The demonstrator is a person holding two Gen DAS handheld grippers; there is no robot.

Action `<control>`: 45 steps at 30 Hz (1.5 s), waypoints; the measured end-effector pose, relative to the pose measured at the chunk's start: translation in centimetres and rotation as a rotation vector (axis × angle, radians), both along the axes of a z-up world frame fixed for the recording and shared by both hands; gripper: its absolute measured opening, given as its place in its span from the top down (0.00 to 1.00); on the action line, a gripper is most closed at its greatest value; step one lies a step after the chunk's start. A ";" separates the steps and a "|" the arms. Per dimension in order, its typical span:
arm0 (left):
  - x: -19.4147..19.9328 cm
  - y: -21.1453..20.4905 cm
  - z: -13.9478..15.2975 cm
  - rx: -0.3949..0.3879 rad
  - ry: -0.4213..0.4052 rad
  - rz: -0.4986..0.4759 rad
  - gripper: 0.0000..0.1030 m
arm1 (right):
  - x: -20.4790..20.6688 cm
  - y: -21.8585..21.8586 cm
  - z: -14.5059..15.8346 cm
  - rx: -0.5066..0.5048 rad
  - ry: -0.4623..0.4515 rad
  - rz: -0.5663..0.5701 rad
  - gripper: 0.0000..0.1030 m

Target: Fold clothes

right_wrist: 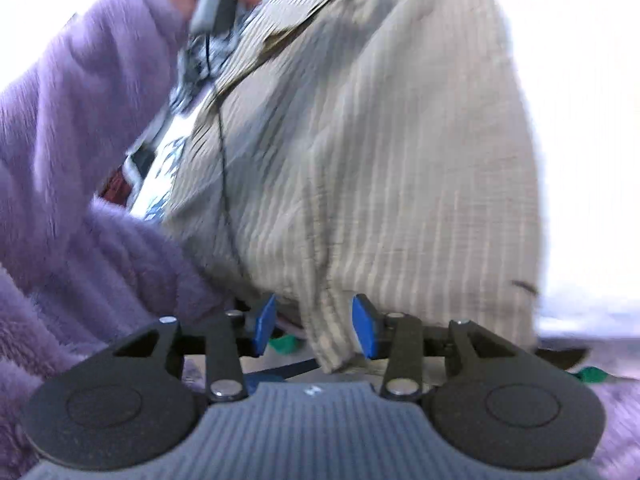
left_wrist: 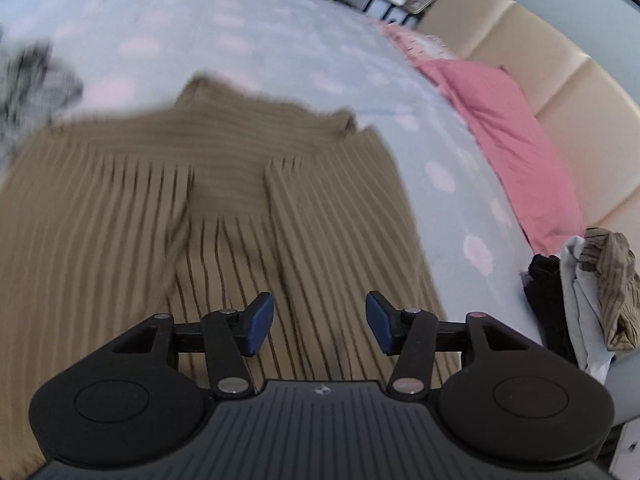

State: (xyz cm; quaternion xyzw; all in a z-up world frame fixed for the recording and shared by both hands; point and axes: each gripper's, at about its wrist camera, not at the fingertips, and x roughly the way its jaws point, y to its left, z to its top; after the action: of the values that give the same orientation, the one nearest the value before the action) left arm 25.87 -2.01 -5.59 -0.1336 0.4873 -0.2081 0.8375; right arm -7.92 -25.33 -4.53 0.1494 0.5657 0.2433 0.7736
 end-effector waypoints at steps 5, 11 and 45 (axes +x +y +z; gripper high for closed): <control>-0.4 -0.4 -3.0 -0.041 0.019 0.022 0.98 | -2.4 -3.3 1.6 -0.100 -0.051 -0.192 0.51; 0.3 0.6 -2.1 -0.018 -0.055 0.072 1.00 | -3.0 -4.9 0.5 -0.266 -0.043 -0.264 0.45; -20.2 12.2 5.7 0.258 -0.092 0.251 0.55 | -0.3 -6.2 0.0 -0.377 -0.036 -0.148 0.48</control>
State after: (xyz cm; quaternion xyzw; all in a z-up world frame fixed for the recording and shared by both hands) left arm 5.68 10.20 0.10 -0.0750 0.4505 -0.0435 0.8885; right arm -8.25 -31.58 -4.54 0.0387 0.5748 0.0780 0.8136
